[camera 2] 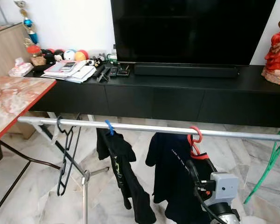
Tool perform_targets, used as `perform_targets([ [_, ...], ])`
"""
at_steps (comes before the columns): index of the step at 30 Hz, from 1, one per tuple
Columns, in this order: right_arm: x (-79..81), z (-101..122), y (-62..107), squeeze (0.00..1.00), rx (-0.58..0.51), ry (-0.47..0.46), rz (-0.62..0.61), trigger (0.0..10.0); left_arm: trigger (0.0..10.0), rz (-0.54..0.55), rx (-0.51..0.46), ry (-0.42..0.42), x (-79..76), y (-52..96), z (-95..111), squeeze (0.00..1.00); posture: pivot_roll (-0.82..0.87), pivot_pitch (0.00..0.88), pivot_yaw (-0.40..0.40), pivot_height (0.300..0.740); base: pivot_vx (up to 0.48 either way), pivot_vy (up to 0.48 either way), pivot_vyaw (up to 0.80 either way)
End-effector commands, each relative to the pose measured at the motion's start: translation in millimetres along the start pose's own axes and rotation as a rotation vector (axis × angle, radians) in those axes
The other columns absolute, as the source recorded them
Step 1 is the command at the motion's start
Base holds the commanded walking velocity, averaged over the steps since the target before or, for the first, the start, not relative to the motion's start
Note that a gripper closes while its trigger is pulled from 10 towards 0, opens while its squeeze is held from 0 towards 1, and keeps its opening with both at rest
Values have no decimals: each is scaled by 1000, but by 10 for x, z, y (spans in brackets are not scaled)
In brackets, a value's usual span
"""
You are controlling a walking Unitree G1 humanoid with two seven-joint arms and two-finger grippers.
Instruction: Hang hanger
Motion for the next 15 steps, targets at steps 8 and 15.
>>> perform_targets([
  [8, 33, -26, 5, 0, 21, 8, 11, 10000, 10000, -9, 32, -25, -32, 15, -117, 0, -95, 0, 21, 740, 151, 0, 0],
  [15, 26, -5, 68, 0, 22, 20, 2, 10000, 10000, -24, 32, -35, -56, 17, -126, 0, -105, 2, 17, 740, 0, 0, 0],
])
Point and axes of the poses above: a point about 5 cm out from each wrist's last joint towards the gripper, its own y axis pointing back from the gripper into the wrist, its own z axis along the axis of the wrist's last joint, x = y × z, the point moved 2 cm from there along -y, pointing out of the wrist towards the gripper, and after that the axes turned 4 degrees about y, right-handed, at the moved point
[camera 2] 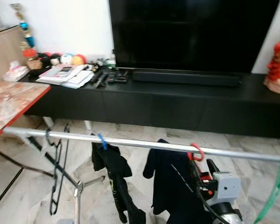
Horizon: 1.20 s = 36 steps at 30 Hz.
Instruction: Hang hanger
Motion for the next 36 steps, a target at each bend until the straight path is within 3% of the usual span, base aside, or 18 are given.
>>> perform_targets([
  [1, 8, 45, 62, 0, -3, 19, 4, 10000, 10000, -9, 20, -28, 0, 7, -56, 0, -105, 3, 17, 740, 0, 0, 0],
  [6, -25, 86, 271, 0, 45, 54, 39, 10000, 10000, -25, 22, -51, -8, 8, -57, 0, -113, 18, 16, 740, 0, 0, 0],
  [9, -73, 64, 372, 0, 106, 126, 68, 10000, 10000, -17, 24, -47, 53, 13, -62, 0, -115, 25, 18, 740, 0, 0, 0],
  [14, -283, 112, 499, 0, 195, 207, 35, 10000, 10000, -2, 28, -49, 196, 23, -42, 0, -132, 40, 26, 740, 0, 0, 0],
  [17, -415, 95, 495, 0, 268, 177, 13, 10000, 10000, -5, 30, -57, 210, 20, -21, 0, -133, 46, 33, 740, 0, 0, 0],
  [18, -447, 11, 517, 0, 368, 193, 51, 10000, 10000, -13, 28, -68, 183, 14, 2, 0, -132, 48, 33, 740, 0, 0, 0],
  [19, -447, 11, 517, 0, 368, 193, 51, 10000, 10000, -13, 28, -68, 183, 14, 2, 0, -132, 48, 33, 740, 0, 0, 0],
  [21, -376, 7, 530, 0, 432, 156, 201, 10000, 10000, -30, 20, -72, 68, -5, 49, 0, -125, 50, 32, 740, 0, 0, 0],
  [24, -411, 73, 492, 0, 422, 127, 237, 10000, 10000, -38, 16, -73, -2, -16, 76, 0, -123, 51, 30, 740, 0, 0, 0],
  [26, -518, 86, 428, 0, 427, 111, 207, 10000, 10000, -44, 15, -77, -70, -23, 90, 0, -123, 53, 31, 740, 0, 0, 0],
  [30, -503, 99, 342, 0, 422, 82, 228, 10000, 10000, -49, 15, -73, -151, -25, 80, 0, -111, 57, 25, 740, 0, 0, 0],
  [36, -521, 66, 267, 0, 424, 137, 222, 10000, 10000, -51, 17, -73, -165, -19, 44, 0, -110, 56, 25, 740, 0, 0, 0],
])
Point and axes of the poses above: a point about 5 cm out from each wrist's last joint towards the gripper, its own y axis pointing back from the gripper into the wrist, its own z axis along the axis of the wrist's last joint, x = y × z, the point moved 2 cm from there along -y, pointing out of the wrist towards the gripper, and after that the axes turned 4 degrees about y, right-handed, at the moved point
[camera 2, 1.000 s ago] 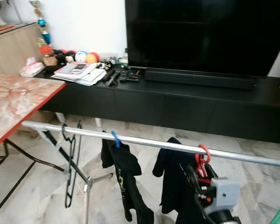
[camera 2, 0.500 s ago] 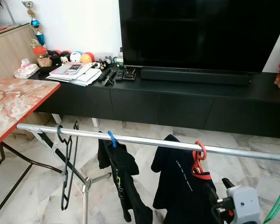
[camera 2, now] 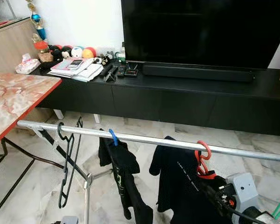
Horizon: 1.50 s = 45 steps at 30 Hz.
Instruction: Hang hanger
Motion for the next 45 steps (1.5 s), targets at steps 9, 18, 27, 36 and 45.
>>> perform_targets([
  [9, -76, -96, -273, 0, 65, 89, -17, 10000, 10000, 1, 18, -4, -13, 10, -82, 0, -97, 45, 22, 740, 0, 0, 0],
  [18, -137, -73, -466, 0, 46, 112, -44, 9725, 10000, -13, 8, -14, -147, -14, 17, 0, -86, 27, 22, 740, 0, 0, 0],
  [27, -85, -188, -521, 0, 65, 100, -37, 0, 10000, -28, 3, -26, -248, -27, 86, 0, -86, 10, 27, 740, 0, 0, 0],
  [36, 17, -244, -558, 0, 61, 89, -13, 0, 10000, -19, 10, -29, -150, -19, 46, 0, -74, 0, 28, 740, 0, 0, 0],
  [45, 44, -141, -625, 0, 20, 88, -22, 0, 10000, -4, 8, -25, -6, -6, 23, 0, -72, 11, 22, 740, 0, 0, 0],
])
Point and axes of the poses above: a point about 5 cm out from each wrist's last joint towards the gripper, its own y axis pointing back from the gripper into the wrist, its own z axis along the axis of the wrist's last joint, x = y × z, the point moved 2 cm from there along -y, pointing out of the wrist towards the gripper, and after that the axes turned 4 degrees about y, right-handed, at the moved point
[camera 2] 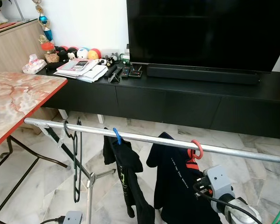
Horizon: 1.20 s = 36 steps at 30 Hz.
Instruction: Hang hanger
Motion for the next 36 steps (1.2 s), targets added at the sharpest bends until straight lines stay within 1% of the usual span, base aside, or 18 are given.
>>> perform_targets([
  [1, 21, 42, -26, 0, -19, 5, 2, 0, 10000, 7, 27, -9, 96, 26, -128, 0, -73, 13, 22, 740, 0, 0, 0],
  [4, 32, 68, -24, 0, -35, 0, -13, 0, 10000, 11, 37, -14, 164, 46, -201, 0, -73, 13, 22, 740, 0, 0, 0],
  [5, 24, 104, -18, 0, -58, -8, -44, 0, 10000, 15, 46, -14, 212, 64, -265, 0, -74, 15, 19, 740, 0, 0, 0],
  [7, 0, 142, -3, 0, -85, -17, -87, 0, 10000, 19, 53, -13, 249, 78, -310, 0, -75, 17, 19, 740, 0, 0, 0],
  [8, 0, 142, -3, 0, -85, -17, -87, 0, 10000, 19, 53, -13, 249, 78, -310, 0, -75, 17, 19, 740, 0, 0, 0],
  [9, -30, 176, 23, 0, -114, -36, -139, 0, 10000, 20, 58, -13, 275, 89, -343, 0, -76, 18, 18, 740, 0, 0, 0],
  [10, -36, 199, 45, 0, -138, -51, -163, 0, 10000, 21, 60, -13, 286, 94, -358, 0, -77, 19, 18, 740, 0, 0, 0],
  [13, -23, 253, 123, 0, -208, -99, -224, 0, 10000, 20, 64, -14, 279, 97, -379, 0, -83, 24, 18, 740, 0, 0, 0],
  [14, -23, 253, 123, 0, -208, -99, -224, 0, 10000, 20, 64, -14, 279, 97, -379, 0, -83, 24, 18, 740, 0, 0, 0],
  [16, -1, 282, 184, 0, -253, -126, -263, 0, 10000, 17, 67, -16, 252, 94, -385, 0, -88, 29, 20, 740, 0, 0, 0],
  [18, 19, 287, 216, 0, -273, -146, -282, 0, 10000, 14, 68, -17, 235, 93, -387, 0, -89, 29, 20, 740, 0, 0, 0],
  [20, 71, 240, 274, 0, -278, -168, -315, 0, 10000, 9, 71, -20, 207, 91, -394, 0, -93, 33, 21, 740, 0, 0, 0],
  [22, 137, 103, 315, 0, -232, -210, -340, 0, 10000, 4, 73, -22, 186, 91, -408, 0, -83, 34, 20, 740, 0, 0, 0],
  [23, 137, 103, 315, 0, -232, -210, -340, 0, 10000, 4, 73, -22, 186, 91, -408, 0, -83, 34, 20, 740, 0, 0, 0],
  [25, 221, -149, 345, 0, -171, -316, -382, 0, 10000, 1, 69, -24, 170, 89, -401, 0, -57, 21, 20, 740, 0, 0, 0],
  [29, 244, -292, 313, 0, -138, -393, -422, 0, 10000, 4, 54, -28, 178, 82, -360, 0, -51, 19, 21, 740, 0, 0, 0],
  [32, 277, -363, 277, 0, -121, -418, -427, 0, 10000, 12, 50, -27, 196, 82, -348, 0, -45, 14, 20, 740, 0, 0, 0],
  [36, 319, -430, 245, 0, -102, -423, -423, 0, 10000, 19, 48, -20, 186, 80, -346, 0, -44, 12, 21, 740, 0, 0, 0],
])
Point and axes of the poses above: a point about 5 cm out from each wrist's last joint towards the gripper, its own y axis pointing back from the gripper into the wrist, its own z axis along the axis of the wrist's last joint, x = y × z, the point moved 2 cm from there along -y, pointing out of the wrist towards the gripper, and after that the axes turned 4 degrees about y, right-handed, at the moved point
